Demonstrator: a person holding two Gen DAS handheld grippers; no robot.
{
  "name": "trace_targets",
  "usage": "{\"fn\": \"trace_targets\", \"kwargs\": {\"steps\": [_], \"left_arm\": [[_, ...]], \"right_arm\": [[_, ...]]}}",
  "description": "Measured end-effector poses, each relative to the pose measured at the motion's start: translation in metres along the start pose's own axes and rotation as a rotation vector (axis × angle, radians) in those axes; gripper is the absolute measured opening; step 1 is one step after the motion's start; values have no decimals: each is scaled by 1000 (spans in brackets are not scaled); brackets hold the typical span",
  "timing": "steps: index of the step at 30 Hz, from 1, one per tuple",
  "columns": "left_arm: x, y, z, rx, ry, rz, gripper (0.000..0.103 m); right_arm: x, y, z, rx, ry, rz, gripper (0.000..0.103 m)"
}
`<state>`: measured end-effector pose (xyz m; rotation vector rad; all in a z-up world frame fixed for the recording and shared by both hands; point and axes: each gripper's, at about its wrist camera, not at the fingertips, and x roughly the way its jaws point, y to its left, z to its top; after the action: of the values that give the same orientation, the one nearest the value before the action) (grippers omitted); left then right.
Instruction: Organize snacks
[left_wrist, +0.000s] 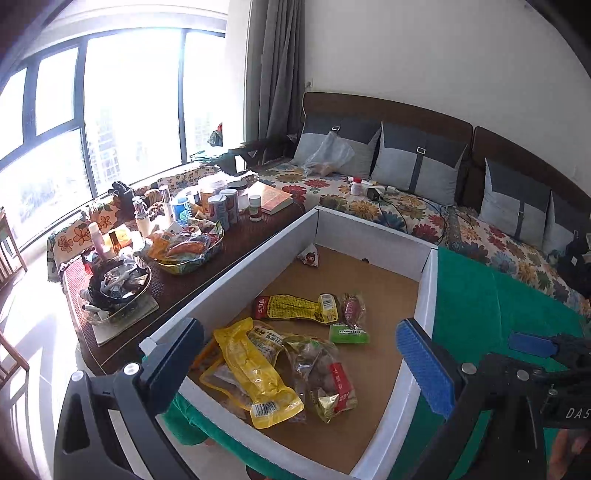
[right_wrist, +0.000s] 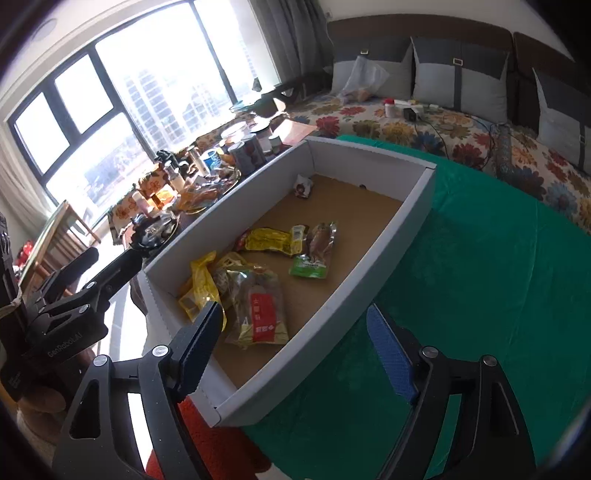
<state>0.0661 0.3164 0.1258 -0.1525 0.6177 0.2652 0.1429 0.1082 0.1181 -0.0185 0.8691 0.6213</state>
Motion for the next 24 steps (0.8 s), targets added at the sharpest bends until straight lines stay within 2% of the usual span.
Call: {"fn": "trace_targets", "kwargs": {"steps": [7, 12, 16, 24], "left_arm": [[-7, -5, -2, 46, -8, 124, 103], [-14, -2, -2, 45, -31, 132, 103], [-11, 0, -2, 73, -6, 212, 103], [-6, 12, -7, 62, 17, 252, 103]], "right_arm": [[-10, 20, -6, -71, -25, -29, 83], [-11, 31, -6, -112, -31, -55, 83], [-8, 40, -5, -131, -27, -77, 83], [5, 48, -1, -140, -14, -100, 83]]}}
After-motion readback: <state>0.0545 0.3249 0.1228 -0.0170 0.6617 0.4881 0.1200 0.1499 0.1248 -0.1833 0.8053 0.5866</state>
